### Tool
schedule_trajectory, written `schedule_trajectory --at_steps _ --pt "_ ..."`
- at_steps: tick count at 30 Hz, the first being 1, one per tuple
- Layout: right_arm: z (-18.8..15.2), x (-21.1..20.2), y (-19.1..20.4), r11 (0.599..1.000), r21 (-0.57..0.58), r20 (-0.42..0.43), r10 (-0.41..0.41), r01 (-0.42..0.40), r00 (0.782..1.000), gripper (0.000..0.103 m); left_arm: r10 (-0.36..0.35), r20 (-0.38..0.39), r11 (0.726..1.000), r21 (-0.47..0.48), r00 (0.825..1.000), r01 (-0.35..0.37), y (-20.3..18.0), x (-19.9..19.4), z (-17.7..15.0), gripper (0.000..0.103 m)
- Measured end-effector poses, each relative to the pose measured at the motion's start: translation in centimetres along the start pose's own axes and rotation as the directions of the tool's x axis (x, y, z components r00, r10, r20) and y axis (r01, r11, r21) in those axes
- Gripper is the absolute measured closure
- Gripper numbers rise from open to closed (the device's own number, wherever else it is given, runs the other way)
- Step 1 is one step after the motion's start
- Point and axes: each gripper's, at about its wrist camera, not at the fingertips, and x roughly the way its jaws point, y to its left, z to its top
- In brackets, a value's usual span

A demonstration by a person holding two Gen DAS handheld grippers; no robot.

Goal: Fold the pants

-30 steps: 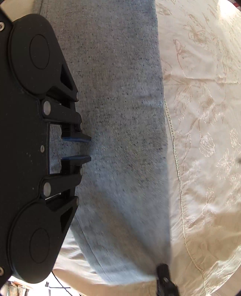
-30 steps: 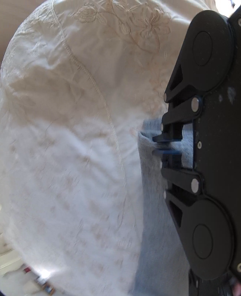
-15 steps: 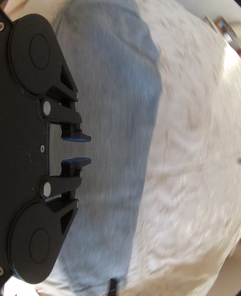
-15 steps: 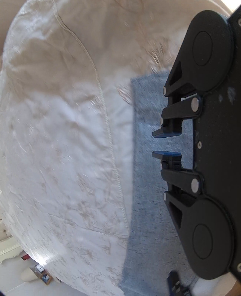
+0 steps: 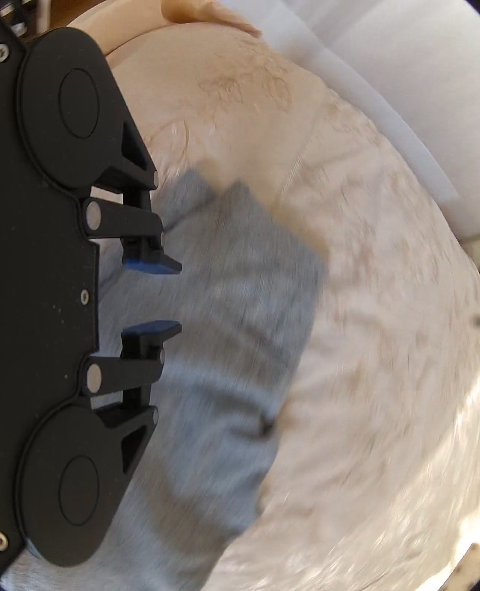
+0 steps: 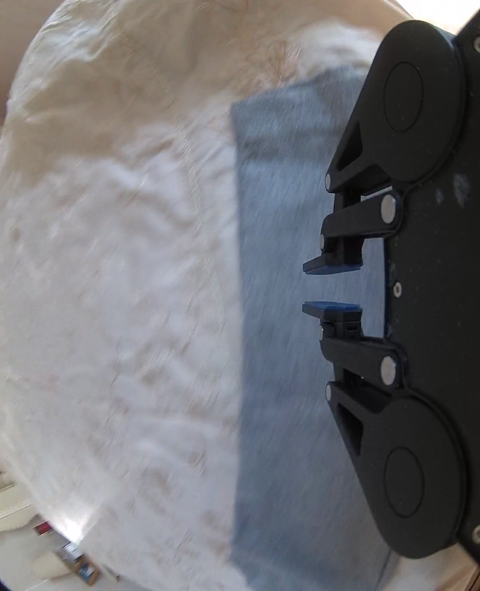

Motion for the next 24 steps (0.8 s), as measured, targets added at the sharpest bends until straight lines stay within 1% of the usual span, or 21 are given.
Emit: schedule_trajectory --at_steps 2,4,7,8,9,11,13,14,16,17,19,20,21,24 --pt "0.4 -0.6 3.5 0.999 0.014 0.023 0.048 -0.048 0.999 0.084 -0.029 -0.039 0.998 -0.053 0.999 0.027 3.2 1.7 1.6 0.065" --pt "0.8 -0.8 7.6 0.996 0.004 0.035 0.094 -0.094 0.995 0.084 -0.053 -0.048 0.994 -0.099 0.997 0.048 5.8 3.0 2.9 0.065" --pt "0.8 -1.0 13.3 0.99 -0.056 0.035 0.13 -0.128 0.991 0.084 -0.051 -0.046 0.994 -0.103 0.998 0.046 7.9 4.8 4.5 0.065" --pt "0.7 -1.1 14.8 0.988 -0.066 0.036 0.142 -0.14 0.989 0.084 -0.049 -0.044 0.995 -0.093 0.998 0.045 8.0 5.3 4.7 0.063" --pt "0.6 -1.2 16.1 0.986 -0.071 0.034 0.154 -0.152 0.987 0.084 -0.054 -0.049 0.996 -0.078 0.997 0.05 8.2 6.0 5.1 0.059" --pt "0.5 -1.1 18.6 0.981 -0.08 0.025 0.177 -0.175 0.984 0.084 -0.067 -0.065 0.997 -0.034 0.996 0.065 8.3 7.4 5.7 0.058" --pt "0.1 -1.1 20.4 0.979 -0.091 0.016 0.186 -0.184 0.982 0.084 -0.092 -0.082 0.995 0.029 0.992 0.095 8.0 8.5 6.1 0.058" --pt "-0.1 -1.2 21.1 0.977 -0.099 0.01 0.192 -0.19 0.981 0.084 -0.103 -0.102 0.992 0.062 0.989 0.11 7.8 9.1 6.1 0.056" --pt "-0.2 -1.1 22.3 0.974 -0.113 0.0 0.2 -0.198 0.98 0.084 -0.112 -0.149 0.986 0.109 0.982 0.129 7.3 10.3 6.0 0.056" --pt "-0.2 -1.1 22.8 0.972 -0.12 -0.004 0.205 -0.204 0.979 0.084 -0.114 -0.151 0.984 0.122 0.982 0.133 7.1 10.6 5.9 0.058" --pt "-0.2 -0.9 24.5 0.968 -0.136 -0.012 0.211 -0.211 0.977 0.084 -0.148 -0.134 0.976 0.141 0.98 0.166 7.0 10.2 5.7 0.076" --pt "-0.1 -0.8 25.0 0.966 -0.142 -0.014 0.214 -0.214 0.977 0.084 -0.169 -0.135 0.971 0.147 0.976 0.188 6.9 9.8 5.6 0.1" --pt "0.1 -0.7 25.6 0.964 -0.151 -0.014 0.219 -0.219 0.976 0.084 -0.179 -0.132 0.969 0.146 0.975 0.198 6.9 9.3 5.5 0.1" --pt "0.6 -0.6 27.2 0.958 -0.169 -0.01 0.232 -0.23 0.973 0.084 -0.197 -0.086 0.966 0.152 0.977 0.208 7.4 6.7 4.8 0.1"
